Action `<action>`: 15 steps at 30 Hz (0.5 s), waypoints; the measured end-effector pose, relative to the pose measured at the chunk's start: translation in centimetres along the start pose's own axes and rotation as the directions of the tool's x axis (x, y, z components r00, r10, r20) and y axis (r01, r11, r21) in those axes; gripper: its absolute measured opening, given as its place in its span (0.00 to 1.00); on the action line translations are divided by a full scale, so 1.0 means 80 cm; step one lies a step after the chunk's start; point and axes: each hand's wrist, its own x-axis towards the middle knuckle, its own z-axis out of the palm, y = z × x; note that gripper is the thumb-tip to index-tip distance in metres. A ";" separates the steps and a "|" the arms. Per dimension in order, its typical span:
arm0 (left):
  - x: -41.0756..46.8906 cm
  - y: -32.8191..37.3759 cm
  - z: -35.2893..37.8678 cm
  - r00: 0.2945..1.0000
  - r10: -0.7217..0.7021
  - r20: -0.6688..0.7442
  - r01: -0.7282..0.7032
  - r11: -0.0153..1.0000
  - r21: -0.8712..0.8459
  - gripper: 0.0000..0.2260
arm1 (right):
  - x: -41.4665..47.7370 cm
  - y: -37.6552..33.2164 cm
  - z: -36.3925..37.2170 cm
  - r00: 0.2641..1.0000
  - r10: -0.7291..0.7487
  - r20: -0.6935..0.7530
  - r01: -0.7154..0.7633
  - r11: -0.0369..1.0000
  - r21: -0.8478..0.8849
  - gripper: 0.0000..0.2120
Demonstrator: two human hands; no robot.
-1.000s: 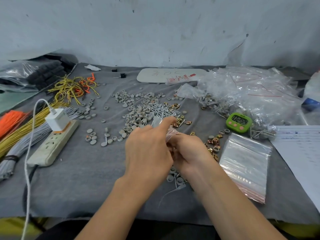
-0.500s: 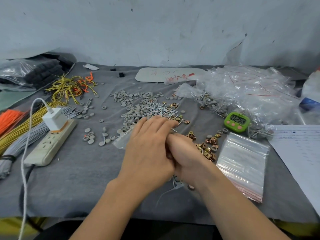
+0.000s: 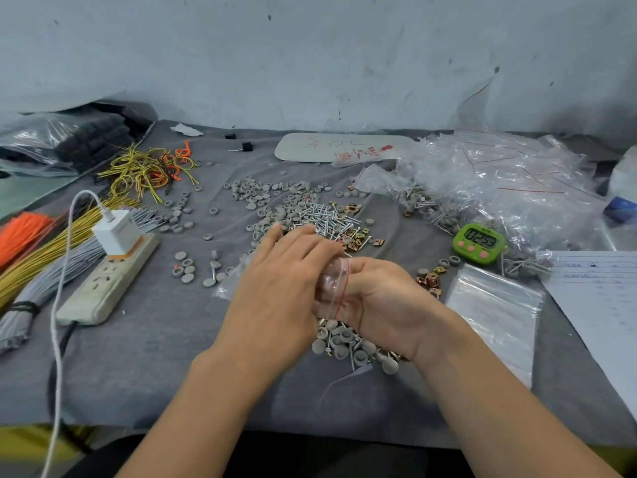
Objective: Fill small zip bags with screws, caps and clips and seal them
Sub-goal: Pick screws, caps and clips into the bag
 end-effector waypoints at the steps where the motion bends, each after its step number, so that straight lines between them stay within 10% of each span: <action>1: 0.000 -0.001 0.003 0.999 -0.040 -0.025 0.040 0.999 -0.017 0.27 | 0.001 -0.001 0.003 0.999 -0.005 -0.043 0.003 0.999 -0.049 0.16; 4: 0.000 -0.012 0.010 0.982 -0.177 -0.058 0.179 0.983 0.029 0.26 | 0.005 0.000 -0.005 0.916 -0.196 -0.349 0.011 0.883 -0.468 0.17; 7: 0.003 -0.031 0.010 0.956 -0.287 -0.065 0.291 0.954 0.067 0.27 | 0.004 0.000 -0.023 0.764 -0.534 -0.363 -0.243 0.284 -0.928 0.14; 10: 0.004 -0.047 0.014 0.942 -0.333 -0.032 0.335 0.936 0.111 0.31 | 0.006 0.005 -0.036 0.881 -0.327 -0.342 -0.377 -0.048 -0.925 0.33; 15: 0.001 -0.054 0.024 0.927 -0.374 0.039 0.369 0.924 0.099 0.35 | 0.012 0.006 -0.032 0.909 -0.286 -0.302 -0.367 -0.210 -0.906 0.14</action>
